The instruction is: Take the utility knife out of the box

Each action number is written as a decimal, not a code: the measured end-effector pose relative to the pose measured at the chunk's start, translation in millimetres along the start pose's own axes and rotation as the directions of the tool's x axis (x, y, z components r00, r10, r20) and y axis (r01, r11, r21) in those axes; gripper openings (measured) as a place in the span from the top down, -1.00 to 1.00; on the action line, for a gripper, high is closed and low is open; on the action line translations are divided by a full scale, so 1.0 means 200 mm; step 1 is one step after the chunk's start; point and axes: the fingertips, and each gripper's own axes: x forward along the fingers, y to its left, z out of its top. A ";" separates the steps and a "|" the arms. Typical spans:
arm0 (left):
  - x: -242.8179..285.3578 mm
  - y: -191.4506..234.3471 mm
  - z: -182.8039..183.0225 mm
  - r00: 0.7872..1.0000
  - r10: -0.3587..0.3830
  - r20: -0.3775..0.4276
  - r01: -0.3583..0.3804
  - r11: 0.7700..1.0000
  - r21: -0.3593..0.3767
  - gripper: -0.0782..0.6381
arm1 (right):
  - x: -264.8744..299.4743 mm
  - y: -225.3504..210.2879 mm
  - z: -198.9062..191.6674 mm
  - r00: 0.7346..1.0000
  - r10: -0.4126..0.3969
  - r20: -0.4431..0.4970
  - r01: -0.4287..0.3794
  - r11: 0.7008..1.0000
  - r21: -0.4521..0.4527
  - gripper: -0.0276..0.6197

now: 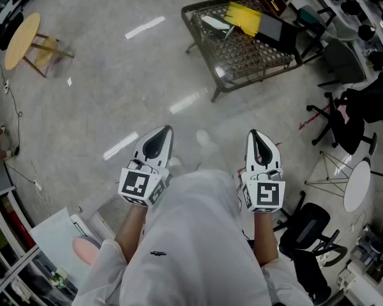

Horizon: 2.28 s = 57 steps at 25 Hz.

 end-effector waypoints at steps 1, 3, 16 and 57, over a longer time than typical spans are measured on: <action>-0.02 0.01 -0.02 1.000 -0.007 -0.004 0.007 1.000 -0.001 0.77 | -0.02 0.03 -0.01 1.000 -0.013 0.008 0.013 1.000 0.005 0.92; -0.07 0.00 -0.07 1.000 -0.018 -0.014 0.018 1.000 -0.006 0.77 | -0.08 0.08 -0.04 0.999 -0.036 0.014 0.036 0.999 0.018 0.92; -0.01 -0.17 -0.04 0.999 -0.053 -0.003 0.053 0.998 0.035 0.77 | -0.14 -0.08 -0.13 0.995 -0.087 0.056 0.081 0.992 0.101 0.91; 1.35 0.43 0.53 0.972 -0.222 -0.072 0.226 0.972 0.065 0.77 | 1.16 -0.63 0.16 0.977 -0.209 0.038 0.199 0.963 0.180 0.91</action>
